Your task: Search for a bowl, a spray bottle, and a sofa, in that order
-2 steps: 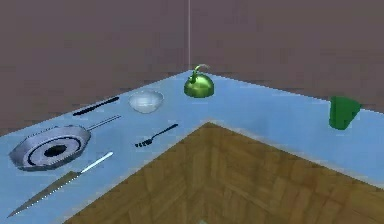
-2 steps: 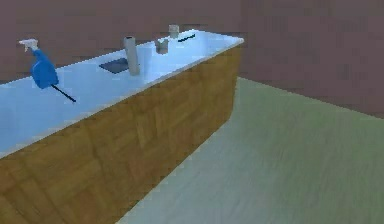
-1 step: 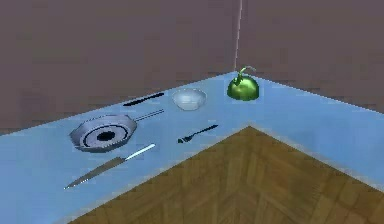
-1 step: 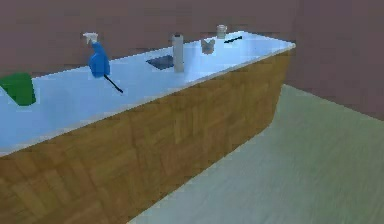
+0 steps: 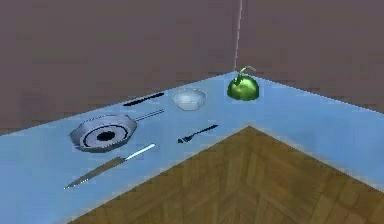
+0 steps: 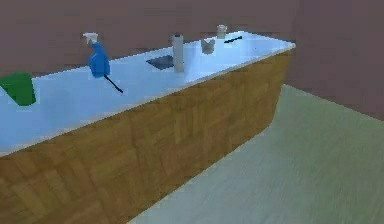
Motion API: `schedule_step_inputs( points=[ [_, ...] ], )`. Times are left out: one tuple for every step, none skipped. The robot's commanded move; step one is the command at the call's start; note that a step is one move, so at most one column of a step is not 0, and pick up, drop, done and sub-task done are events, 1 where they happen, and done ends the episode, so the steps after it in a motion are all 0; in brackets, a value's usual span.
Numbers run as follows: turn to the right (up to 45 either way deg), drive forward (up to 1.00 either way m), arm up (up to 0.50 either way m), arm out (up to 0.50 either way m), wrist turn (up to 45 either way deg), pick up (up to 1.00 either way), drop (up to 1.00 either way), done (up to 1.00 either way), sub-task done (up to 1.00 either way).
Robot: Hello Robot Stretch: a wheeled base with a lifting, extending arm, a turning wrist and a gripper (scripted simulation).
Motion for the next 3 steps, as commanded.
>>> schedule_step_inputs(
  points=[
    [45.0,0.0,0.0,0.0,0.0,0.0,0.0,0.0,0.0],
    [33.0,0.0,0.0,0.0,0.0,0.0,0.0,0.0,0.0],
    [0.0,0.3,0.0,0.0,0.0,0.0,0.0,0.0,0.0]
  ],
)
